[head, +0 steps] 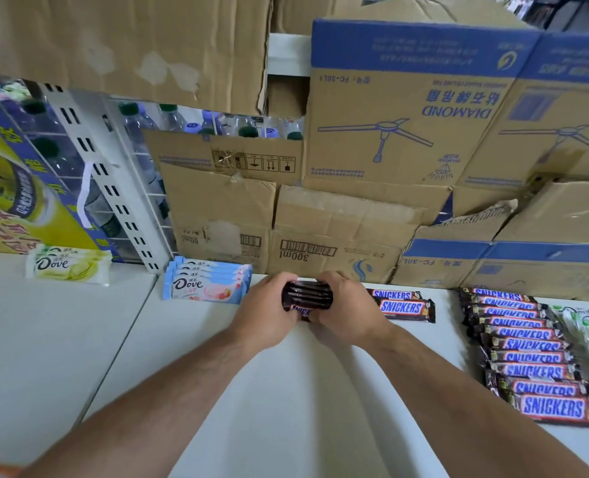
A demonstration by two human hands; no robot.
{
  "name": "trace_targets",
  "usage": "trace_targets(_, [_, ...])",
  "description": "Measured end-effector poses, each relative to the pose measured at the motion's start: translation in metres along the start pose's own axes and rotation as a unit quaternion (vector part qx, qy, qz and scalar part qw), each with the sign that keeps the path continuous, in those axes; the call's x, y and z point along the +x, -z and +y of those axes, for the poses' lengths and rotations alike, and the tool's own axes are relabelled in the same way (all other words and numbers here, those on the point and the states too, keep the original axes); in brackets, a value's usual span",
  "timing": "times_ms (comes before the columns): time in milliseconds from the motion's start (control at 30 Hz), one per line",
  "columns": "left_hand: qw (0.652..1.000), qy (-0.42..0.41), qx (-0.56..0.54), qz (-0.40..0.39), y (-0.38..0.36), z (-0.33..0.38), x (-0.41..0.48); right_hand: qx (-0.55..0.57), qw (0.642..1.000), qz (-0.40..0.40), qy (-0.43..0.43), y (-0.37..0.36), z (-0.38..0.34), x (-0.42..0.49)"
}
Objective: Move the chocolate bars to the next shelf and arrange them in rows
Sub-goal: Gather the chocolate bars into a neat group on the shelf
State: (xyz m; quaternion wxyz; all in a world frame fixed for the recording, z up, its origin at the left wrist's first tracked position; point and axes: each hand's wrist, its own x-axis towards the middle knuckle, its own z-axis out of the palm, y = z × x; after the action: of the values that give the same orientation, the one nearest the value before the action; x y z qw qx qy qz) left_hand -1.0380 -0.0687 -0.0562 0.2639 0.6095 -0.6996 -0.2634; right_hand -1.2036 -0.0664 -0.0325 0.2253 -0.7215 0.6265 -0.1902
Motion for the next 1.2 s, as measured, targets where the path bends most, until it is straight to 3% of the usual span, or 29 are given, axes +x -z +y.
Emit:
trace_targets(300, [0.994,-0.007,0.109,0.003,0.002,0.006,0.012,0.034,0.999,0.027,0.0,-0.003,0.009,0.017])
trace_targets(500, [0.963,-0.141,0.215,0.082,-0.006,0.002,-0.002,0.009,0.996,0.088,-0.011,-0.008,0.008,0.011])
trace_targets(933, [0.955,-0.138,0.262,0.033,-0.004,-0.004,-0.005,-0.009,0.996,0.081,-0.036,-0.013,0.0,0.005])
trace_targets(1200, [0.979,-0.103,0.173,0.012,-0.005,-0.003,-0.009,0.007,0.991,0.104,-0.081,-0.011,-0.004,-0.008])
